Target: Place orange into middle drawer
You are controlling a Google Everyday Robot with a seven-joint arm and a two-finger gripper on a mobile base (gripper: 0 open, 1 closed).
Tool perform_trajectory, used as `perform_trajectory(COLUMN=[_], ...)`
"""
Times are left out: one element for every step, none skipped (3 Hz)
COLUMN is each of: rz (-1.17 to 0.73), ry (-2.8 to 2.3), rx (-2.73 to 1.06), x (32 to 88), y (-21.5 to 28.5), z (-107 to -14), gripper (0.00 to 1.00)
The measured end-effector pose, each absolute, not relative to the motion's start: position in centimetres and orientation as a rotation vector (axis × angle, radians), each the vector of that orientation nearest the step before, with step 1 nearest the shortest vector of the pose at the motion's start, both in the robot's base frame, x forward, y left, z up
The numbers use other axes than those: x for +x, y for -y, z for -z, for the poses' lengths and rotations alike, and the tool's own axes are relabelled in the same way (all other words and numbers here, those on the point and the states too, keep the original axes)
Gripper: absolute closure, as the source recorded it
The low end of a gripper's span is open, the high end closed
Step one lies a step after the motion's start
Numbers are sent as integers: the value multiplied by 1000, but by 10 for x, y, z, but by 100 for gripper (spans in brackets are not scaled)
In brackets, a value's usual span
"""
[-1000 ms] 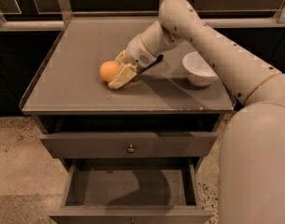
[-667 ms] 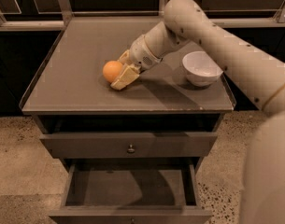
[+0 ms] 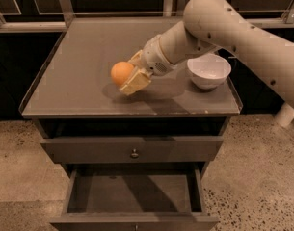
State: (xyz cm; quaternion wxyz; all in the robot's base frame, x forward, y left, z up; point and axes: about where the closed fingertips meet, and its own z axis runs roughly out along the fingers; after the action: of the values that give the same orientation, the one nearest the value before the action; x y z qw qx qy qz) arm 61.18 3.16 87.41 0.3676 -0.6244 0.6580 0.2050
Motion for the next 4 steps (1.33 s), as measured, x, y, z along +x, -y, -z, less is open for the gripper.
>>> perform_trajectory(rz=[-527, -491, -455, -458], ry=[-1702, -1760, -1878, -1968], rx=[-1593, -1495, -1359, -1259], x=[601, 559, 531, 518], y=[-27, 0, 44, 75], z=[-873, -875, -846, -809], gripper=[100, 100, 100, 100])
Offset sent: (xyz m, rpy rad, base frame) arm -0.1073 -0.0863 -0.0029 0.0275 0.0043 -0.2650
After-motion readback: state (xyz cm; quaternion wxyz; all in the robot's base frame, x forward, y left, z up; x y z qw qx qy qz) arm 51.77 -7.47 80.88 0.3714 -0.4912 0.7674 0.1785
